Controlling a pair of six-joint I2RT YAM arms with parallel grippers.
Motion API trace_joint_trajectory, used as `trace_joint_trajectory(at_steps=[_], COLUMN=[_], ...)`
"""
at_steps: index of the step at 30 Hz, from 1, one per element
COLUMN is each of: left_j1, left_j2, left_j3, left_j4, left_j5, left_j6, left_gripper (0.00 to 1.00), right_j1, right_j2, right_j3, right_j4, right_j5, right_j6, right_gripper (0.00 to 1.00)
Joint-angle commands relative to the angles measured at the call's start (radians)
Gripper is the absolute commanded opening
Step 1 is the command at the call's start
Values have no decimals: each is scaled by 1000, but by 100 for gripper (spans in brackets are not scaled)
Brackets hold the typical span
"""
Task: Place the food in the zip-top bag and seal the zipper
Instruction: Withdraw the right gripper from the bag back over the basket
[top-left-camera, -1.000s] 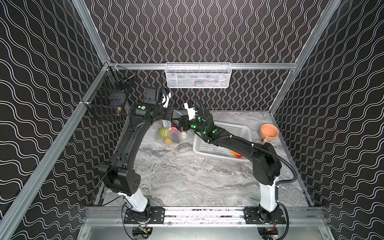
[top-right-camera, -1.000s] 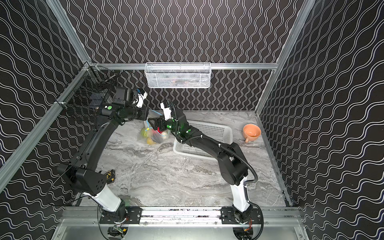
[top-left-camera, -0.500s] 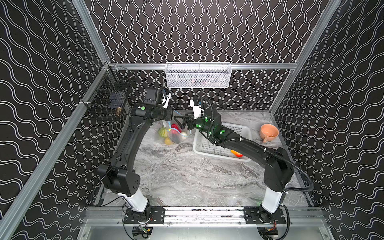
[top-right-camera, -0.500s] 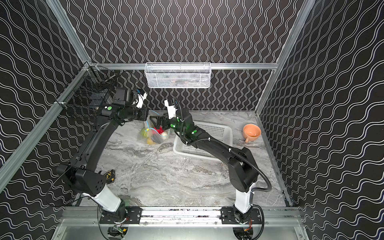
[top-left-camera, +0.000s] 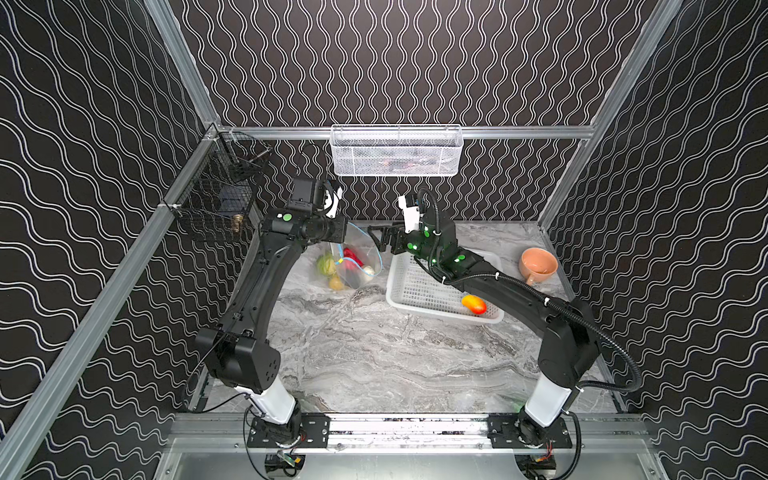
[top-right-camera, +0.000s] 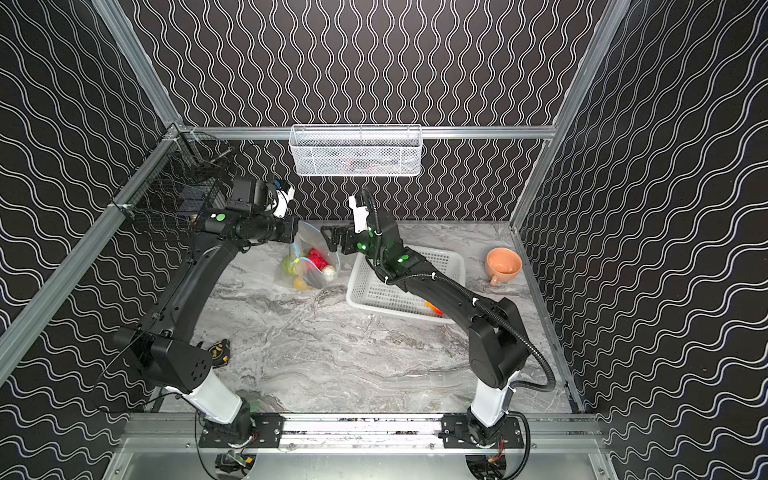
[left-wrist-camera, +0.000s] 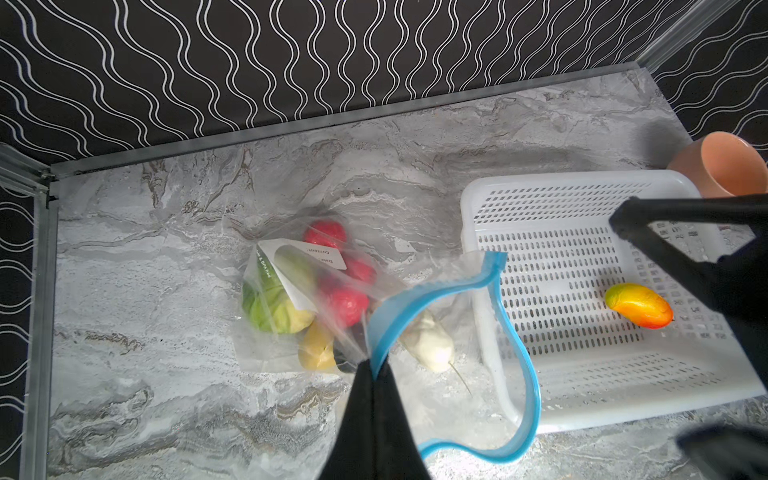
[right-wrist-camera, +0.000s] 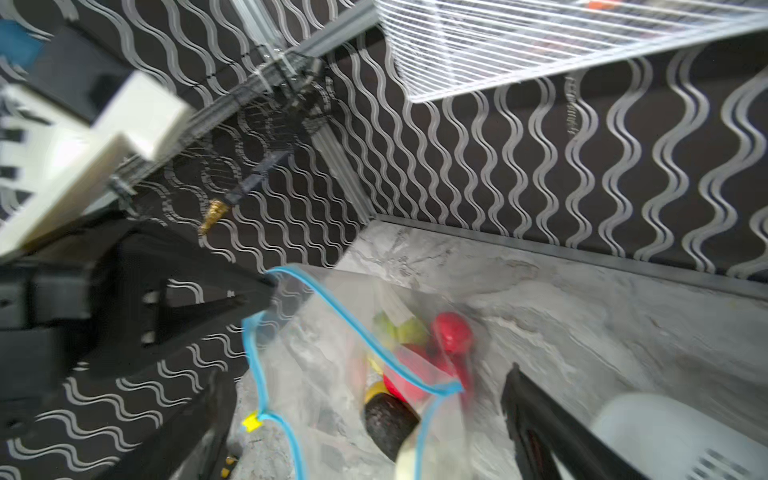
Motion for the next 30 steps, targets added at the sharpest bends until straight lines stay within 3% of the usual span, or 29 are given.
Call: trace_joint_trajectory(at_steps=[1, 9, 16, 30], left_j1=[1, 0, -1, -2], left_j2=[12, 29, 49, 32], left_j3=[18, 20, 29, -1], left_j4=[20, 21, 19, 32], left_j5=[9, 10, 19, 3], left_j6=[-9, -15, -26, -20], left_gripper=[0, 0, 0, 0], right_j1=[-31, -104, -140, -144], right_j2=[-14, -44, -17, 26], right_j3=[16, -3, 58, 130], right_j4=[-85, -185, -331, -556], right_j5=[58, 122, 198, 307], right_j6=[18, 44, 146, 89], right_gripper=[99, 99, 99, 99])
